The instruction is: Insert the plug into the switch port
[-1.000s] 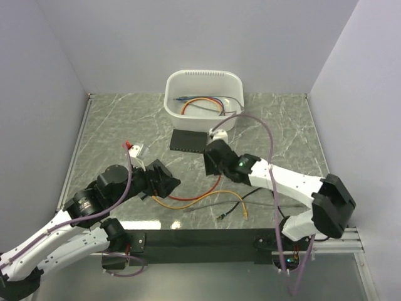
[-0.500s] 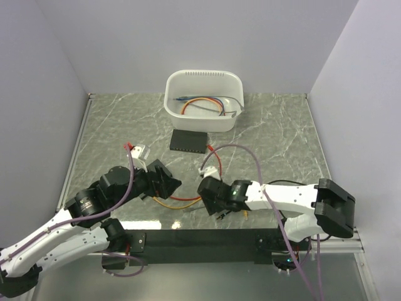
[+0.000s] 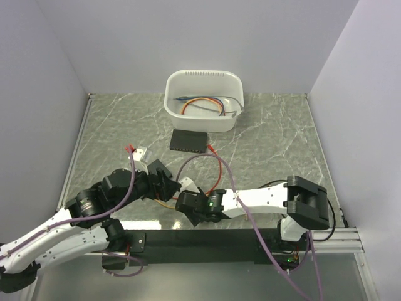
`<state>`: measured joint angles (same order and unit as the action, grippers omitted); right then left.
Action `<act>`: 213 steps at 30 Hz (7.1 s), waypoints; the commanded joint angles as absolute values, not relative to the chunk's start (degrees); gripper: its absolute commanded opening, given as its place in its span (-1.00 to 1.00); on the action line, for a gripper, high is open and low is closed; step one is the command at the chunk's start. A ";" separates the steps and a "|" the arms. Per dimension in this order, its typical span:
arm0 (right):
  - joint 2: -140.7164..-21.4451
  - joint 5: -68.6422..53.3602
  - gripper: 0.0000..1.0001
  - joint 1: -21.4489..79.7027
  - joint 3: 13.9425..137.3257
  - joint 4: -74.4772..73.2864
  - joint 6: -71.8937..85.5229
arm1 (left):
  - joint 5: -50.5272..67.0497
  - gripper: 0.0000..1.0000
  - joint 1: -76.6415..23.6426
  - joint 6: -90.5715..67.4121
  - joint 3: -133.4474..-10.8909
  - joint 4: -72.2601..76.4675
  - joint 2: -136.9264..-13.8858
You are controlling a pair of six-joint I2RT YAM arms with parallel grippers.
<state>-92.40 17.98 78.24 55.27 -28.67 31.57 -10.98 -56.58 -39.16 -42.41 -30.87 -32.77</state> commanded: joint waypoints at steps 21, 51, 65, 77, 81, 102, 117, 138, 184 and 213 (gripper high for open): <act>-102.22 17.39 0.22 75.06 57.48 -16.00 23.99 | -14.77 0.94 -59.76 -40.69 -44.74 -31.55 -32.43; -106.08 23.64 0.21 78.13 63.72 -18.90 20.30 | -14.77 0.95 -60.73 -40.69 -44.74 -31.55 -32.34; -105.04 25.48 -0.56 78.13 61.61 -18.54 21.62 | -15.20 0.94 -61.26 -40.78 -44.82 -31.64 -32.08; -91.51 27.08 -0.58 77.96 56.34 -16.88 22.41 | -18.01 0.95 -61.17 -41.75 -45.00 -32.17 -33.31; -86.58 26.63 -0.60 77.70 53.88 -15.12 23.11 | -19.42 0.94 -61.17 -42.97 -44.04 -31.03 -34.63; -52.12 16.96 -0.83 73.92 32.61 4.13 24.96 | -18.72 0.77 -61.26 -53.44 -32.78 -3.70 -42.00; -50.54 19.42 -0.83 73.83 33.84 4.57 25.58 | -16.17 0.40 -62.75 -55.02 -32.34 2.90 -48.51; -47.99 20.48 -0.63 73.48 33.22 7.29 27.68 | -21.18 -0.99 -66.27 -56.86 -32.52 2.37 -50.45; -53.96 19.86 -0.33 73.30 34.01 9.49 26.10 | -22.24 -0.99 -66.97 -58.27 -34.37 0.44 -47.64; -54.48 14.77 -0.88 57.94 33.21 2.92 30.58 | -26.84 0.72 -53.75 -51.43 -35.77 -10.02 -42.54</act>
<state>-54.46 16.19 61.25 31.70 4.64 28.95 -28.69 -60.77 -55.92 -33.47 -9.47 -42.59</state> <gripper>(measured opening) 0.197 0.855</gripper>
